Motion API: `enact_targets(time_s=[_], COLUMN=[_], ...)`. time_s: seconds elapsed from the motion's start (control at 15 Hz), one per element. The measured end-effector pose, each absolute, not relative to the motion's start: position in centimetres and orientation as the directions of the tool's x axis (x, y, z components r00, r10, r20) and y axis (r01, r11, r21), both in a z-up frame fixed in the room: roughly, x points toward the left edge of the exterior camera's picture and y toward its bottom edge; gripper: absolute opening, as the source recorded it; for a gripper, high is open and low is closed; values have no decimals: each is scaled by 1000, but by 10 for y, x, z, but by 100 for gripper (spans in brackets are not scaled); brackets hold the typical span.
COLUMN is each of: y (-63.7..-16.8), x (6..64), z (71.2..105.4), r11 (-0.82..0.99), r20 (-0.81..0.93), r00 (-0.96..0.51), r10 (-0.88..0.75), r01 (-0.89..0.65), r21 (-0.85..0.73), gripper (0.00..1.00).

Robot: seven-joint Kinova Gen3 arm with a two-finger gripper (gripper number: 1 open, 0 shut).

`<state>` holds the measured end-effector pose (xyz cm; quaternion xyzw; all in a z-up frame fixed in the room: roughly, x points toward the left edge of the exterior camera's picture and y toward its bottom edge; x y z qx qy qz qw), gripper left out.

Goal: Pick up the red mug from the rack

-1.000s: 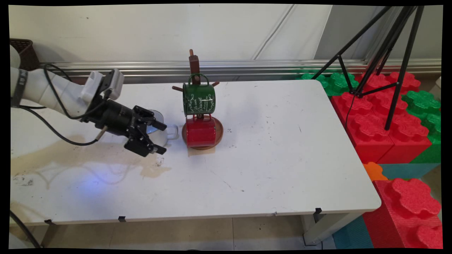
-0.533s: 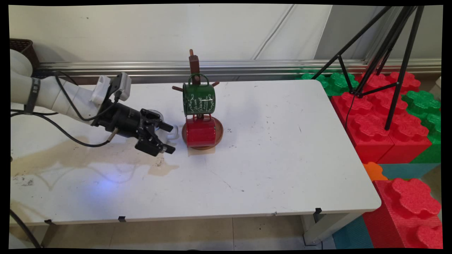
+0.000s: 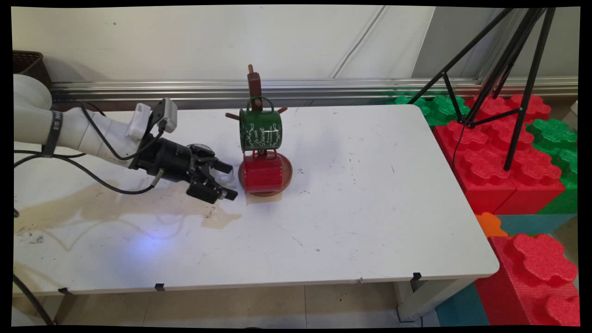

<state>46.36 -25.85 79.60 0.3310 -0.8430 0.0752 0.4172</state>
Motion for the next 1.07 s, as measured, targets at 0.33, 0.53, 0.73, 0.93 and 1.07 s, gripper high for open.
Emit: enact_targets(time_s=[0.33, 0.53, 0.73, 0.93, 1.07], y=[-259, -260, -262, -263, -264], x=[461, 460, 459, 458, 458], z=[788, 785, 780, 776, 773], r11=[754, 748, 742, 736, 733], r20=[760, 765, 773, 779, 782], r00=[-406, -394, -379, -368, -362], r10=[-507, -509, -509, -508, -507], r01=[-636, -642, -649, -655, -658], r21=[163, 167, 170, 171, 171], gripper=[100, 100, 100, 100, 100])
